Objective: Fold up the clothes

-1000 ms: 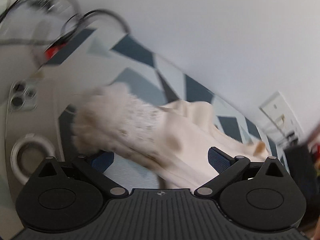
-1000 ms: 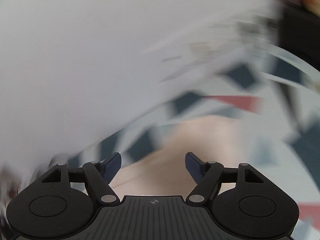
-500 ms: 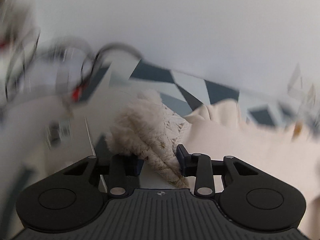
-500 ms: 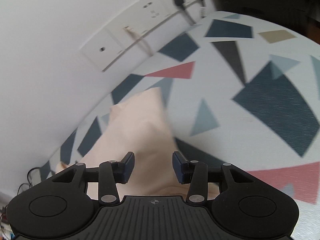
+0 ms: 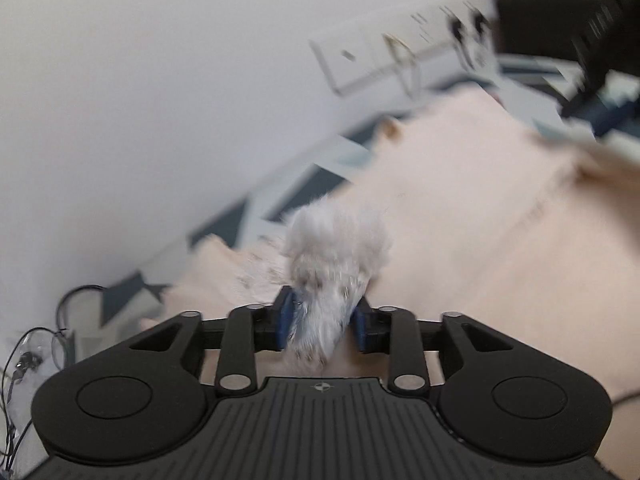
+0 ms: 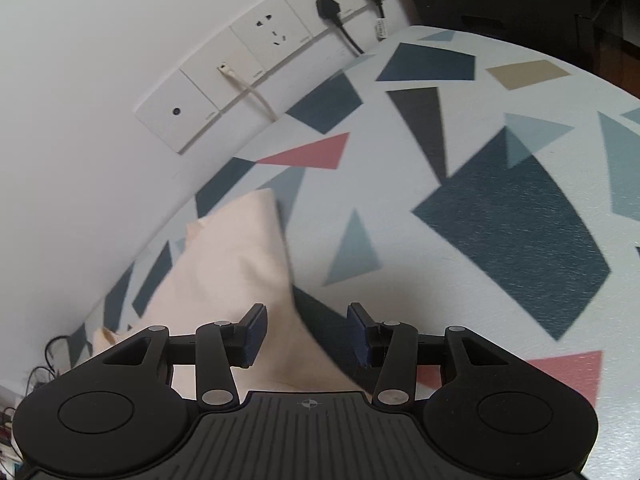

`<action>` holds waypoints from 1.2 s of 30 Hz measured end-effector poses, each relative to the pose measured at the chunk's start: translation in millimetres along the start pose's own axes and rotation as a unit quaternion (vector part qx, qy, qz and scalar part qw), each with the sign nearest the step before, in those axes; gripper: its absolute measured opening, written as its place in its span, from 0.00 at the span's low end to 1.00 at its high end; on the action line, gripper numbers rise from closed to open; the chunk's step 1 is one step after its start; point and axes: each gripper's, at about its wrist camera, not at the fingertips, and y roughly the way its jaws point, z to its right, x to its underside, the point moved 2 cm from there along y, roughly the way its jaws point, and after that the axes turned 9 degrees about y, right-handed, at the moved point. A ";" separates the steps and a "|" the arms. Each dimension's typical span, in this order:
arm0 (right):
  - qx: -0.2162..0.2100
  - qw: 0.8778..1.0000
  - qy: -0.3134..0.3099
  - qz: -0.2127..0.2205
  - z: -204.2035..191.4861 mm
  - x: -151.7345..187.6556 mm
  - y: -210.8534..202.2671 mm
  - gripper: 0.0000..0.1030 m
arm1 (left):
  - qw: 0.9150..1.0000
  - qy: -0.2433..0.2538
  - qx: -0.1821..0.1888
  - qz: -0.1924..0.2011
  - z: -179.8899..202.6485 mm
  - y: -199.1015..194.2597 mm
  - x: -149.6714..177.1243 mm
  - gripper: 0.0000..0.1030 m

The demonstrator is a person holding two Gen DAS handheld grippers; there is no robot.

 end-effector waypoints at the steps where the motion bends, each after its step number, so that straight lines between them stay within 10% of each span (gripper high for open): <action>1: -0.001 1.000 0.003 -0.001 3.3 0.9 -0.9 0.41 | 1.000 0.007 0.002 -0.003 2.7 -0.6 1.3 0.53; 5: -0.015 1.000 -0.005 -0.002 3.0 5.9 -4.8 0.42 | 1.000 -0.005 0.007 0.019 -19.9 -27.1 9.1 0.83; 13: -0.083 0.988 -0.125 -0.030 -72.8 34.9 7.6 0.48 | 0.993 -0.114 0.000 -0.041 -60.0 -43.8 41.6 0.84; 17: -0.091 0.965 -0.240 -0.048 -128.2 73.2 23.8 0.57 | 0.985 -0.163 -0.009 -0.055 -71.5 -41.1 48.1 0.84; 24: 0.021 0.900 -0.433 -0.040 -166.6 144.1 69.8 0.60 | 0.977 -0.197 0.030 -0.074 -76.6 -41.2 49.2 0.91; 31: -0.019 0.950 -0.311 -0.007 -123.1 101.9 13.4 0.77 | 0.955 -0.266 0.094 -0.098 -92.5 -63.6 84.5 0.93; 36: 0.009 0.964 -0.267 -0.005 -56.4 76.8 -37.6 0.72 | 0.945 -0.288 0.088 -0.128 -85.7 -92.6 107.5 0.93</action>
